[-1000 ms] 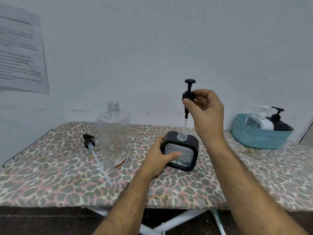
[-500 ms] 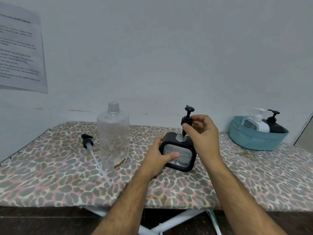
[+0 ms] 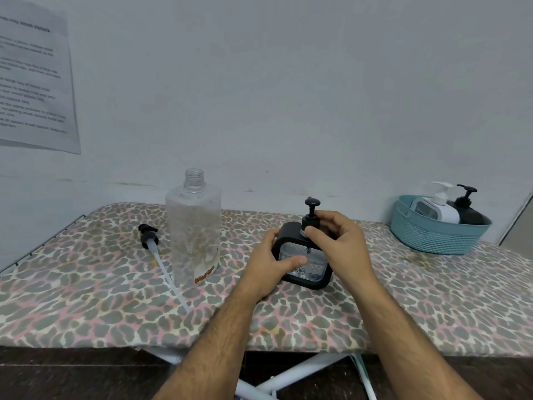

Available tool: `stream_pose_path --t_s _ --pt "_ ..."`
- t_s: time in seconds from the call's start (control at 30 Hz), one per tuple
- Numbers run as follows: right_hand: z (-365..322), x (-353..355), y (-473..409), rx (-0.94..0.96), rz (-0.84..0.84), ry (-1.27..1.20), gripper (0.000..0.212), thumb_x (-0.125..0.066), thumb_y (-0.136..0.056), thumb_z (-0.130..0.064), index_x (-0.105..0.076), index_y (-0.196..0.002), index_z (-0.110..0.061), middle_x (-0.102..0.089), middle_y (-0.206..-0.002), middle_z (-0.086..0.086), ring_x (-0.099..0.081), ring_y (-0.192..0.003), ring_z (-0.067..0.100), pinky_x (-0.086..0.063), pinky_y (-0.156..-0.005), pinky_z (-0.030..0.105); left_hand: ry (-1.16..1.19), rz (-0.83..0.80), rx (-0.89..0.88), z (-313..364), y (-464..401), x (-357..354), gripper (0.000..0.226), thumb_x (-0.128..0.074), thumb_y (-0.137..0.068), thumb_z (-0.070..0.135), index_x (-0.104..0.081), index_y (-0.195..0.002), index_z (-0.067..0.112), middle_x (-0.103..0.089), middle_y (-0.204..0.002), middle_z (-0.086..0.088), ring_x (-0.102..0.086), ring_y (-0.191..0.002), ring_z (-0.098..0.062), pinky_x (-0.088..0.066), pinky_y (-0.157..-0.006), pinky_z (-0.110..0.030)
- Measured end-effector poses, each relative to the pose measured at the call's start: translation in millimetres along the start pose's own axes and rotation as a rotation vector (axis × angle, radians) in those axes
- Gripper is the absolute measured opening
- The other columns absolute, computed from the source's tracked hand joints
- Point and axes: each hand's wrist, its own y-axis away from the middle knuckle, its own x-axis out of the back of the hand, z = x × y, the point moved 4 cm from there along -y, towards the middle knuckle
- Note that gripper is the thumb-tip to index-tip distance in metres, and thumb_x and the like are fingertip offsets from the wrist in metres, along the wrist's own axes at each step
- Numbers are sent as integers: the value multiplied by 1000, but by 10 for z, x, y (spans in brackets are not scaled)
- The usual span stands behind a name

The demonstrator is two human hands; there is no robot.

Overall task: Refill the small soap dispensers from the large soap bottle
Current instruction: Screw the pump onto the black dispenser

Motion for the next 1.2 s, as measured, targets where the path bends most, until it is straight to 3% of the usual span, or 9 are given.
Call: stream_pose_path --t_s 0.37,0.53,0.63,0.73,0.87,0.97,1.07,1.2 --pt "31 47 -30 -40 26 -29 30 -81 -75 -2 -70 -98 -17 -77 -93 1 -73 -90 18 -57 -79 32 -36 13 -9 55 30 -3 60 -83 -78 29 -51 -128 28 -67 -112 14 -65 -98 4 -51 -84 -19" --pt "2 38 -35 -26 33 75 31 -86 -73 -11 -66 -94 -21 -74 -97 -3 -71 -93 12 -58 -82 34 -41 15 -16 64 35 2 62 -84 -77 28 -51 -130 27 -67 -114 14 -64 -99 5 -50 -84 -17" --pt "-44 46 -50 -29 -15 80 36 -79 -80 -13 -60 -108 -24 -71 -107 -3 -68 -101 8 -55 -88 35 -41 17 -17 79 42 5 61 -83 -78 27 -50 -129 28 -67 -113 15 -64 -97 8 -50 -78 -12" --pt "-86 39 -37 -46 -53 46 48 -62 -88 -2 -48 -125 -28 -69 -114 -1 -69 -97 4 -55 -87 29 -33 15 -12 86 49 3 62 -83 -78 28 -49 -129 30 -66 -113 17 -63 -96 9 -51 -79 -13" --pt "-68 57 -46 -25 -4 85 54 -77 -81 -11 -47 -122 -29 -73 -100 -1 -69 -99 15 -53 -92 40 -28 19 -5 87 54 8 61 -83 -78 28 -49 -128 30 -66 -113 16 -64 -97 8 -51 -81 -15" --pt "-75 66 -49 -29 9 110 70 -81 -78 -14 -40 -132 -30 -71 -102 -4 -64 -105 12 -43 -85 24 -36 16 0 91 59 3 61 -83 -78 29 -48 -128 29 -65 -113 16 -64 -98 7 -50 -80 -14" --pt "-98 66 -46 -46 -26 73 73 -68 -87 -5 -31 -145 -30 -68 -112 -7 -63 -109 7 -46 -83 16 -38 18 1 104 56 3 61 -83 -78 28 -48 -129 28 -65 -112 16 -63 -96 9 -49 -75 -10" --pt "-120 65 -56 -27 -16 95 79 -74 -83 -6 -32 -145 -30 -70 -103 -3 -66 -104 9 -52 -93 31 -28 18 8 100 56 7 61 -83 -78 28 -48 -128 29 -65 -113 16 -64 -99 5 -50 -80 -15"
